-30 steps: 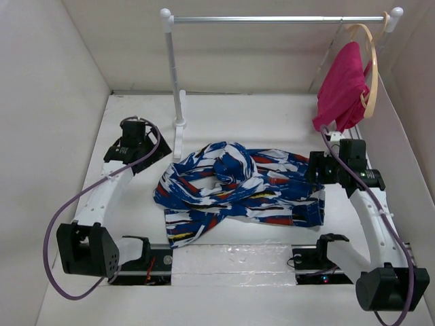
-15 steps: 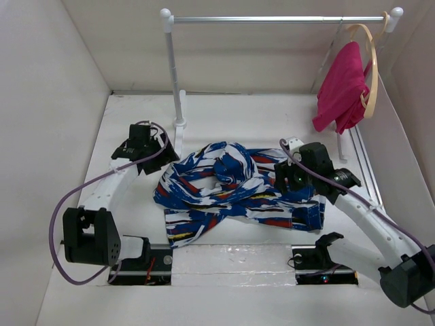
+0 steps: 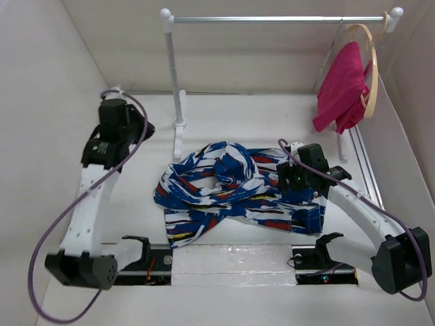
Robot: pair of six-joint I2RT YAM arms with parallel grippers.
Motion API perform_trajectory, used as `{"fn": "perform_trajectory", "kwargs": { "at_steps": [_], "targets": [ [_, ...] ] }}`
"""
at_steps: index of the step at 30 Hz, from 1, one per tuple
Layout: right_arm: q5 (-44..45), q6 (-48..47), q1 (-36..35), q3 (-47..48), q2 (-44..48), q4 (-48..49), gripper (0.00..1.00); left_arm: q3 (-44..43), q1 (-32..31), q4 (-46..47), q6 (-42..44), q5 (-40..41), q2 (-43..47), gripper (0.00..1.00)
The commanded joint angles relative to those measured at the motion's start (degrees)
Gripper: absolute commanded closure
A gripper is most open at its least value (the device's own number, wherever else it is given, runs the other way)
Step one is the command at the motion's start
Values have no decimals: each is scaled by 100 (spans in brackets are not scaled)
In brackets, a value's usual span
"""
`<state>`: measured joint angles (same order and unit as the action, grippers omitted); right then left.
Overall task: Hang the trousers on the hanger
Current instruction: Fold the trousers
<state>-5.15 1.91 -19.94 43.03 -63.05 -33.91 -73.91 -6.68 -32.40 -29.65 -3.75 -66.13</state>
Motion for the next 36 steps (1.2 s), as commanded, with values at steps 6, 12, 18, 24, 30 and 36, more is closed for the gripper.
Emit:
{"fn": "perform_trajectory", "kwargs": {
  "at_steps": [6,12,18,24,30,36],
  "targets": [
    [-249,-358,324,92,-50,350,23,-723,0,-961,115,1184,997,95],
    [-487,-428,272,285,-67,333,23,929,0,-437,258,156,188,34],
    [-724,-376,79,163,20,394,23,1405,0,408,477,-890,-488,16],
    [-654,-209,-133,-84,100,543,23,1563,0,646,785,-1215,-1297,24],
    [-531,-24,-133,74,3,605,23,1950,0,499,934,-1225,-1473,63],
    [-610,-112,-80,311,-269,737,23,1197,0,-115,514,-303,-789,100]
  ]
}}
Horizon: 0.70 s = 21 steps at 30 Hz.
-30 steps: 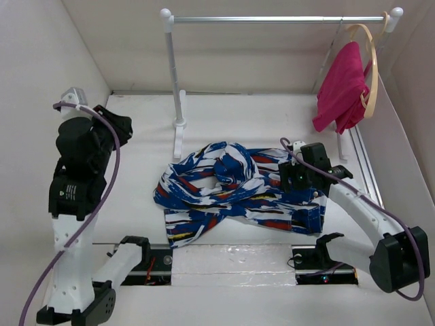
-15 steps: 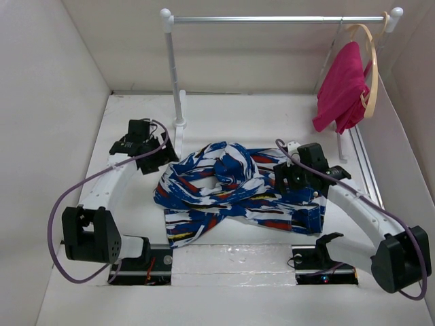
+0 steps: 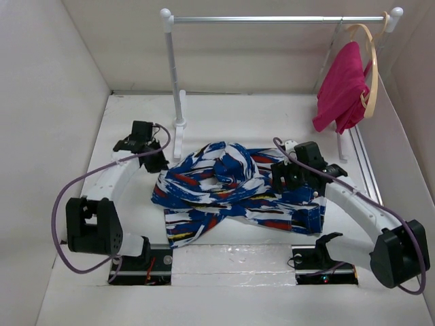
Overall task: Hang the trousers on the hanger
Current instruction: Fold the trousers
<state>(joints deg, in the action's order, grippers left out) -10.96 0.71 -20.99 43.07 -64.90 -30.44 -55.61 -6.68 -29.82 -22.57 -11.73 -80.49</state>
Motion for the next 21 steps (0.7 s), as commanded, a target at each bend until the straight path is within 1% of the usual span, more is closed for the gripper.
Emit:
{"fn": "perform_trajectory", "kwargs": {
  "at_steps": [1,2,4,5,7,8,9,10,12,13,15,16,17,18,19,20,21],
  "targets": [
    [-29,-1,25,351,-119,389,23,-948,0,-506,-326,853,814,100],
    [-3,-1,25,360,-223,398,23,-1586,0,-663,-562,1048,1111,100],
    [6,-1,25,351,-303,424,23,-2240,0,-1007,-757,1714,1516,100],
    [6,-1,25,334,-364,433,23,-2765,0,-1130,-941,1900,1632,100],
    [-20,-1,25,273,-391,486,23,-3112,0,-1368,-1065,2356,1869,100],
    [-37,17,77,176,-418,538,23,-3226,0,-1490,-1213,2568,2227,100],
    [-38,34,78,115,-426,556,23,-3201,0,-1535,-1267,2570,2230,100],
    [-38,43,78,70,-444,582,23,-3132,0,-1579,-1320,2770,2361,100],
    [-46,70,78,-70,-505,609,23,-2711,0,-1675,-1486,2982,2783,100],
    [-38,61,78,-105,-584,609,23,-2518,0,-1728,-1548,3061,3054,98],
    [6,70,131,-210,-629,653,23,-1868,0,-1860,-1724,3106,3354,98],
    [-2,61,183,-220,-620,670,23,-1587,0,-1817,-1768,3054,3616,88],
    [-72,43,183,-229,-603,697,23,-1088,0,-1756,-1769,2975,3697,78],
    [-116,26,183,-220,-576,740,23,-892,0,-1572,-1708,2870,3698,51],
    [-178,17,183,-203,-472,767,23,-707,0,-1449,-1498,2556,3533,42],
    [-248,26,183,-168,-401,767,23,-444,0,-1334,-1427,2370,3349,36],
    [-275,26,183,-115,-322,793,23,-372,0,-1237,-1391,2220,3147,33]
  ]
}}
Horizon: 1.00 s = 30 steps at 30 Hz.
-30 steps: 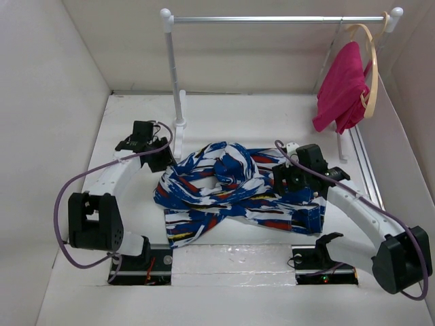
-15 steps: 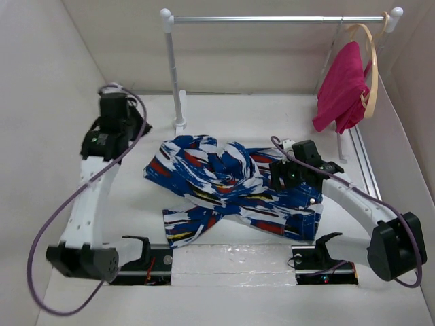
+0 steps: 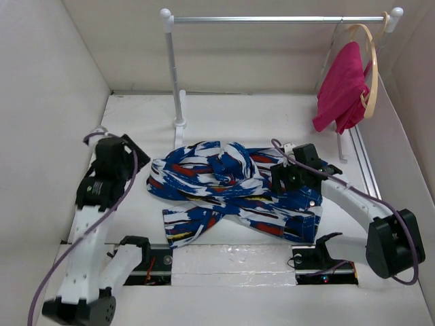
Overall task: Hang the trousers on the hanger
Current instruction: Fold the trousers
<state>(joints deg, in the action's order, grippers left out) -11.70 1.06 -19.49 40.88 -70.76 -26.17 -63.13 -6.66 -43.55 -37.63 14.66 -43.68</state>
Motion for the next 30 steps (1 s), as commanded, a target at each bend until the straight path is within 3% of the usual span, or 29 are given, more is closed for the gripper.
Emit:
{"fn": "perform_trajectory", "kwargs": {
  "at_steps": [1,6,9,12,13,14,15,16,17,21,30],
  "targets": [
    [-209,-18,33,208,326,350,23,450,-2,215,124,-715,-928,27],
    [-174,-290,-99,578,528,-27,23,1241,50,1520,177,-1630,-1538,13],
    [-139,-264,-318,561,616,-55,22,1523,50,2269,238,-2097,-1932,9],
    [-104,-194,-398,438,625,-37,21,1357,50,2456,500,-2142,-2784,9],
    [-104,-185,-398,412,625,-11,21,1235,50,2387,528,-2047,-3291,16],
    [-113,-150,-398,386,608,24,21,1007,50,2334,572,-1985,-3479,30],
    [-139,-159,-398,411,581,199,21,935,-2,2247,598,-1949,-3568,70],
    [-217,-159,-398,464,485,331,22,865,-2,2220,581,-1975,-3542,89],
    [-462,-211,-468,534,380,454,22,821,-2,2228,555,-2001,-3412,100],
    [-658,-273,-1098,1638,-655,517,20,829,-2,1870,502,-1660,-2543,100],
    [-157,96,-2418,3126,-2386,816,20,1584,-2,1429,187,-1834,-1284,100]
  ]
}}
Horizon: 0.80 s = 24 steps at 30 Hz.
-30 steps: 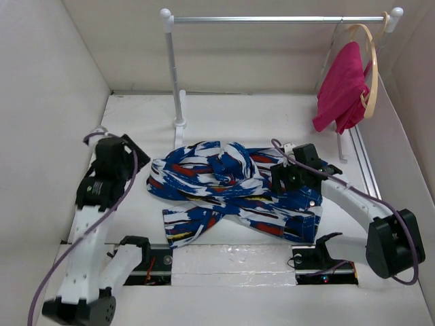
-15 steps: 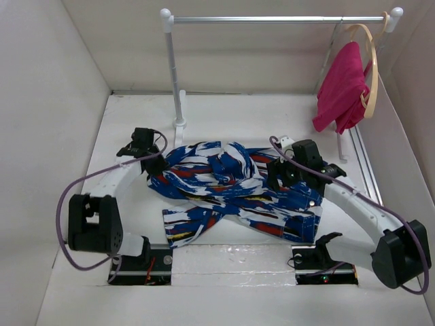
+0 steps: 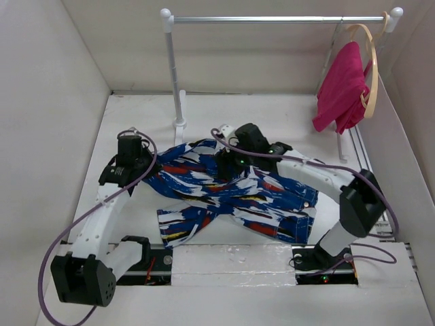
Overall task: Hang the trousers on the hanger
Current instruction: Fold the trousers
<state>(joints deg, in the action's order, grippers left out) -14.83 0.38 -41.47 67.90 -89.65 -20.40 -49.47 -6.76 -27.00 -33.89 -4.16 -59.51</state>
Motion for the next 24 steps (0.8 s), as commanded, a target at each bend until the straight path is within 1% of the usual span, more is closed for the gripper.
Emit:
{"fn": "perform_trajectory", "kwargs": {
  "at_steps": [1,3,4,5,6,7,8,10,11,13,15,16,17,18,20,21,24],
  "targets": [
    [191,173,-308,565,-684,221,20,245,9,-279,-223,12,499,100],
    [427,190,-545,952,-1140,133,20,237,9,-279,-302,-67,694,100],
    [663,269,-598,1214,-1456,20,26,45,9,-296,-302,-84,930,100],
    [666,269,-599,1217,-1459,19,26,43,9,-297,-302,-85,932,100],
    [770,304,-599,1435,-1581,-42,33,-96,9,-436,-311,-24,949,100],
    [893,357,-599,1498,-1704,-8,42,-246,9,-507,-285,55,967,100],
    [1190,436,-599,1533,-1714,114,65,-552,9,-595,-250,65,967,100],
    [1447,428,-529,1743,-1731,151,83,-887,9,-709,-180,144,958,100],
    [1761,419,-528,1875,-1749,98,100,-1202,9,-771,-171,205,941,100],
    [1869,410,-476,2304,-1767,-95,100,-1502,9,-946,-162,354,923,100],
    [1852,489,-310,2438,-1504,26,100,-1846,9,-1087,-153,609,923,100],
    [1817,654,-257,2317,-1312,236,100,-1916,9,-1140,-170,679,932,100],
    [1599,700,-125,2211,-883,813,100,-1969,9,-1236,-214,697,932,100],
    [1528,744,-55,2088,-670,1193,100,-1961,9,-1263,-241,706,958,100],
    [1334,1182,138,1841,-292,1808,100,-1786,9,-1368,-337,724,1090,100],
    [1342,1279,200,1832,-55,1916,100,-1750,9,-1439,-390,837,1151,100],
    [1457,1464,307,1946,35,1988,100,-1627,9,-1833,-513,1101,1450,100]
  ]
}}
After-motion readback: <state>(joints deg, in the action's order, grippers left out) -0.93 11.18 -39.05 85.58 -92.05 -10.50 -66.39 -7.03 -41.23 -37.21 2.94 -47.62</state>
